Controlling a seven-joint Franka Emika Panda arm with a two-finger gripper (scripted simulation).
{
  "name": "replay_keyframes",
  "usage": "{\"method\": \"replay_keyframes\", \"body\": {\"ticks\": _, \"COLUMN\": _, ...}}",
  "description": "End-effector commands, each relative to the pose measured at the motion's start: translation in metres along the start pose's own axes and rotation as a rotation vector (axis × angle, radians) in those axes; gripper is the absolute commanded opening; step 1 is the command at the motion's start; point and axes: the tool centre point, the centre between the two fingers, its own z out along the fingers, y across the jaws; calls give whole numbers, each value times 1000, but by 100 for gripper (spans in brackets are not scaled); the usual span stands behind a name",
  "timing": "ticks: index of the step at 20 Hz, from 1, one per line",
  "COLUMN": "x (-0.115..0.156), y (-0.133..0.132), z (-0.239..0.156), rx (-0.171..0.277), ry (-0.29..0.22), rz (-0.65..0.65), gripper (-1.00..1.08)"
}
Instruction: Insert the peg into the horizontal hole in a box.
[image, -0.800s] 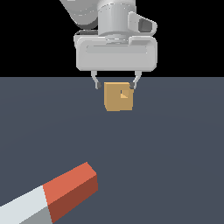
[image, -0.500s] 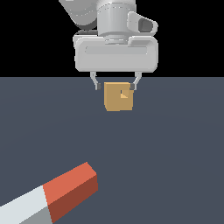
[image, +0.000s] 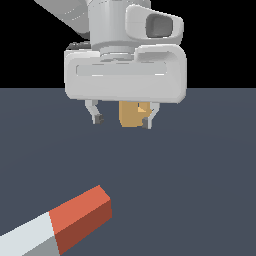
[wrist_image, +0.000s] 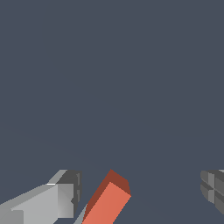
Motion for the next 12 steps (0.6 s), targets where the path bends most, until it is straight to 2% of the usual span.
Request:
{"method": "replay_keyframes", "body": {"ticks": 1, "x": -33, "y": -5, "z": 11, "rx": -1, "ry": -2, "rz": 103, "gripper": 100}}
{"method": "replay_keyframes", "body": {"ticks": 7, "x": -110, "y": -33, "z": 40, "rx": -5, "ry": -5, "rz": 359, "gripper": 100}}
{"method": "replay_keyframes", "body": {"ticks": 12, "x": -149, "y": -58, "z": 56, "rx": -7, "ry": -6, "rz": 501, "gripper": 100}}
